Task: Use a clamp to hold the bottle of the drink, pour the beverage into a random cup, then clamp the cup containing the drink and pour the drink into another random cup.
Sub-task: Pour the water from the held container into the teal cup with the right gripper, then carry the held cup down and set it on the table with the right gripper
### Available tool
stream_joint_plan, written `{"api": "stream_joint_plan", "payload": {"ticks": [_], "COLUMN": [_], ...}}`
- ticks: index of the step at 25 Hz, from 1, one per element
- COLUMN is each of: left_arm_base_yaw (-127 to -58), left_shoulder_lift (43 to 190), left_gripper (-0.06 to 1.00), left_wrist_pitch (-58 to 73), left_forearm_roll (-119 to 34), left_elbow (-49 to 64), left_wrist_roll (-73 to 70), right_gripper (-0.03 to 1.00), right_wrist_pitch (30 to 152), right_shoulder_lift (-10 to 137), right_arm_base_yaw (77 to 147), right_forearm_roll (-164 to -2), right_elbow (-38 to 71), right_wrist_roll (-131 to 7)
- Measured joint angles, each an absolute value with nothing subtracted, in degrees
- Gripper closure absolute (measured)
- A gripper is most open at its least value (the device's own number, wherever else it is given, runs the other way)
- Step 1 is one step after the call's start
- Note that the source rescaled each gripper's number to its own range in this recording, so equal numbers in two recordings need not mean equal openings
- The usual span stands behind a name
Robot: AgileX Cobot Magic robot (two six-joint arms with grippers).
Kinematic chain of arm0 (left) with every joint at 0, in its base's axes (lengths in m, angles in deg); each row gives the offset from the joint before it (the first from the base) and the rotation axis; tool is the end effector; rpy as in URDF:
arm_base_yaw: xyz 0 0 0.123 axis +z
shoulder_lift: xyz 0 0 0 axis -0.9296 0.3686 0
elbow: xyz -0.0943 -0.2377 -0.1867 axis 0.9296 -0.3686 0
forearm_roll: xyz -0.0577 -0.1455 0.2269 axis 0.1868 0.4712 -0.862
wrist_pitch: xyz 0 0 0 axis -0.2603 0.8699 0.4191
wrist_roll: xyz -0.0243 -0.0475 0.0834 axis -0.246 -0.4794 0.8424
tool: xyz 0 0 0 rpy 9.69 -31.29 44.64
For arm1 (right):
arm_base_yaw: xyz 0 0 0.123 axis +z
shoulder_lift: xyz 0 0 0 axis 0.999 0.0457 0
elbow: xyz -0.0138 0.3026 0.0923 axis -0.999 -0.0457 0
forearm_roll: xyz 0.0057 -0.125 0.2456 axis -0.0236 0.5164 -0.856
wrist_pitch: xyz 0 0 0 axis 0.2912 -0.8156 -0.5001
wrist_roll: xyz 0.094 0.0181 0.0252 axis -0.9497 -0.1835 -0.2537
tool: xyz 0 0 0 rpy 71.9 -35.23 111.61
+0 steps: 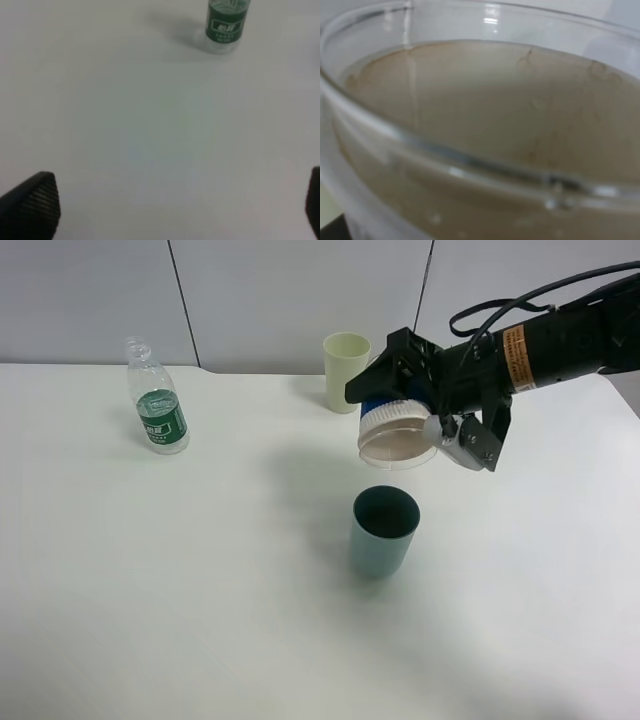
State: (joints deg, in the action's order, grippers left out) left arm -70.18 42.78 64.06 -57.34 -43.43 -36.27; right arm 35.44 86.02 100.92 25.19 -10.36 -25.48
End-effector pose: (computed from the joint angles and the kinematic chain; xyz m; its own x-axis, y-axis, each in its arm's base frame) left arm -0.0096 0.0027 0.2871 -0.4412 0.0153 -0.8973 0.0107 0.9999 0.0118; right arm 0.3216 0.1497 0.2279 0.8694 0.0102 0.4941 0.4006 -0.6000 -0.6925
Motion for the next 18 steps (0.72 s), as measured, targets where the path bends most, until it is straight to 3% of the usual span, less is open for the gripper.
{"api": "stream_joint_plan", "payload": {"ticks": [5, 8, 18], "left_arm_base_yaw": [-70.18, -70.18, -70.18], "left_shoulder_lift": [42.78, 42.78, 42.78], "left_gripper": [-0.06, -0.06, -0.06], "left_wrist_pitch": [64.06, 64.06, 64.06], "left_forearm_roll": [-57.34, -57.34, -57.34], "left_elbow": [-43.43, -43.43, -43.43], "left_wrist_roll": [-36.27, -36.27, -36.27], "right_gripper": [0.95, 0.95, 0.95], "right_wrist_pitch": [35.41, 35.41, 36.21], "right_shoulder_lift": [86.02, 86.02, 86.02], "right_arm_base_yaw": [101.03, 101.03, 101.03], "right_forearm_roll": [25.13, 25.08, 11.11], "right_elbow": [-10.36, -10.36, -10.36], "right_wrist_roll": [-25.76, -33.06, -91.31]}}
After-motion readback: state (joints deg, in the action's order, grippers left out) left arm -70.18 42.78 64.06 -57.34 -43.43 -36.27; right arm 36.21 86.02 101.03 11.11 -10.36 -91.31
